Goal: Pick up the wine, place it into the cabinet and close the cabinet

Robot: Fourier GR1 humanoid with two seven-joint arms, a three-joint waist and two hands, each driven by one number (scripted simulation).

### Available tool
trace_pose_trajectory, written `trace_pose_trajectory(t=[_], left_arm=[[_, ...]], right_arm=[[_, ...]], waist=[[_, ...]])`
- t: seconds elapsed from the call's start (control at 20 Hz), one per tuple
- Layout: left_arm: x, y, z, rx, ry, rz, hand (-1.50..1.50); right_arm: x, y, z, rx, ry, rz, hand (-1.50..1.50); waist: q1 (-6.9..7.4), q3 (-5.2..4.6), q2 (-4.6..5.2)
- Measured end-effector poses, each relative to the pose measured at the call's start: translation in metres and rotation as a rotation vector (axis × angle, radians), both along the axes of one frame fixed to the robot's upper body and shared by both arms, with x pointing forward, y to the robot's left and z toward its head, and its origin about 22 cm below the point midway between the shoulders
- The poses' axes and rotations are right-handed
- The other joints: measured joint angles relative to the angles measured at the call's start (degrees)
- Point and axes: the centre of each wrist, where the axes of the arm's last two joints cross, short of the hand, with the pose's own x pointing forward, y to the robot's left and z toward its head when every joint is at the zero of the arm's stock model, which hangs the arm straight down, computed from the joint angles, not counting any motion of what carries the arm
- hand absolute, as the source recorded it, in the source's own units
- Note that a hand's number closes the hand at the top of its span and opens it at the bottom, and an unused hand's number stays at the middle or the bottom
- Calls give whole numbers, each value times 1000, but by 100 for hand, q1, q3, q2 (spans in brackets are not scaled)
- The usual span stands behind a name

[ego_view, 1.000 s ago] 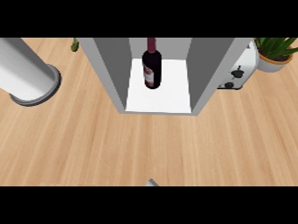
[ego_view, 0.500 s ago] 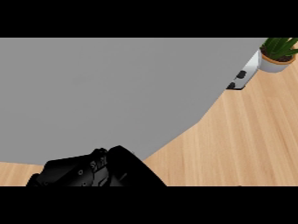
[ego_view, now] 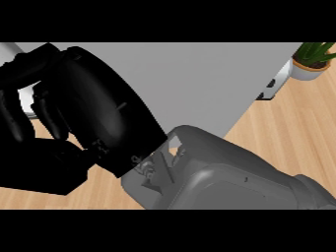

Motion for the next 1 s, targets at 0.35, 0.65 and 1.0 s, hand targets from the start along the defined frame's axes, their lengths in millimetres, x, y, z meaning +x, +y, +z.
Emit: trace_pose_trajectory(t=[0.35, 0.65, 1.0], left_arm=[[-2, 0, 7, 8, -14, 9, -150], [2, 0, 5, 17, -11, 10, -150], [5, -2, 7, 13, -12, 1, -150]], right_arm=[[55, -3, -5, -7, 9, -60, 150], [74, 0, -12, -35, -32, 7, 150], [87, 4, -18, -56, -91, 64, 150]], waist=[[-17, -7, -22], [36, -77, -122], [124, -181, -173]])
